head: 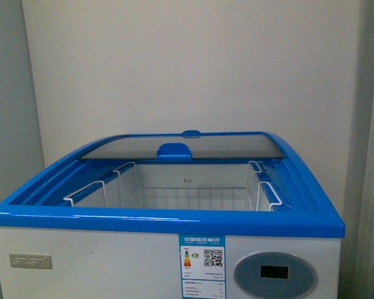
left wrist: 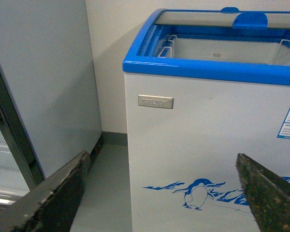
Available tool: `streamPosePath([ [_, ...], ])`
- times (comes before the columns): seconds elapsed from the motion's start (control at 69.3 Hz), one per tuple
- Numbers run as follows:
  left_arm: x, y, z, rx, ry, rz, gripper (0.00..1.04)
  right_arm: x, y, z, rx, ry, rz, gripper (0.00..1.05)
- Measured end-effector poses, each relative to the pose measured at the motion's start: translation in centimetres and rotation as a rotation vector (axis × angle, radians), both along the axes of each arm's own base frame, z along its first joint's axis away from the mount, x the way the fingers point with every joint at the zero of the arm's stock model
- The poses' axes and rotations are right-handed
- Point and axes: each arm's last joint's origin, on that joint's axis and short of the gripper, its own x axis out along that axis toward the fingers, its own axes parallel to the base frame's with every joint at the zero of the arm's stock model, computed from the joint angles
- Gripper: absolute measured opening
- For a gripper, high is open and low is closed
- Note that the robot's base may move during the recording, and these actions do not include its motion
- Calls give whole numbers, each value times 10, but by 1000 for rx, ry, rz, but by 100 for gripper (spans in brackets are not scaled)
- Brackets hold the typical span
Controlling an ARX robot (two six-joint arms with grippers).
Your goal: Put drink in fridge
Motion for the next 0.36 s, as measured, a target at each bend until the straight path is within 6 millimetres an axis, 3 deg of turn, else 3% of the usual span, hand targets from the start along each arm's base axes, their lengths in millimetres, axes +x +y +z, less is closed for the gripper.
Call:
streamPosePath([
  [0.361,0,0,0,0,0,0,97,0,0,0,0,0,0,97],
])
